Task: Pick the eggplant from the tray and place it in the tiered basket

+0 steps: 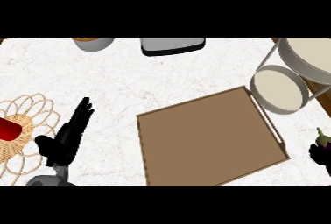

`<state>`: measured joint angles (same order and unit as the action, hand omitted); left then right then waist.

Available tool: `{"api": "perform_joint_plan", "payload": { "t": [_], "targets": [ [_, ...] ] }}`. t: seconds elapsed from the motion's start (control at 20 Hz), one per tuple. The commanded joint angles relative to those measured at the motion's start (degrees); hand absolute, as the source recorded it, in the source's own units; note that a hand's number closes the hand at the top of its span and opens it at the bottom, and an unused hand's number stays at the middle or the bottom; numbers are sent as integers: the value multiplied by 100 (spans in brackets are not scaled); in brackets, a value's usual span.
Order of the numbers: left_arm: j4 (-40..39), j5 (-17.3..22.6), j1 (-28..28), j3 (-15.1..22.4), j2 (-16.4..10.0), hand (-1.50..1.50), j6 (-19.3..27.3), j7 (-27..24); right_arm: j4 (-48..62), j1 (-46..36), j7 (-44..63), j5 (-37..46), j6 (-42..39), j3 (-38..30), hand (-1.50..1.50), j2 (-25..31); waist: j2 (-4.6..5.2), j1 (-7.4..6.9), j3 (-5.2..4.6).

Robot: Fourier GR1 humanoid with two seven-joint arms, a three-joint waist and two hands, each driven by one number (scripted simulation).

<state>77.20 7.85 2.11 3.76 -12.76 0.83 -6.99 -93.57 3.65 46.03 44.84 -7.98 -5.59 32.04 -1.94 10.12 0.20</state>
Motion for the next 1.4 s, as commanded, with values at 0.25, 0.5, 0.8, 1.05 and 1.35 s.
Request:
{"api": "perform_joint_plan", "payload": {
  "t": [0.25,0.5,0.8,1.05,1.35],
  "targets": [
    [195,-129,-226,226,89,0,-21,-46,-1397,1017,-1544,-2017,996,-2678,150,108,28,-286,-14],
    [59,-262,53,422,264,0,-86,-118,-2180,1475,-1596,-3048,183,-4006,150,476,140,-712,-27],
    [-2,-242,549,327,228,0,-241,219,-1890,474,-402,-3697,-438,-4624,150,1356,191,-977,-25],
    [73,-330,545,462,376,0,-264,214,-856,-740,448,-3774,-529,-4012,150,2490,222,-1126,-26],
    [188,-301,815,395,392,0,-309,566,705,-1989,136,-3366,75,-2751,150,2712,249,-1252,-20]
  ]
}}
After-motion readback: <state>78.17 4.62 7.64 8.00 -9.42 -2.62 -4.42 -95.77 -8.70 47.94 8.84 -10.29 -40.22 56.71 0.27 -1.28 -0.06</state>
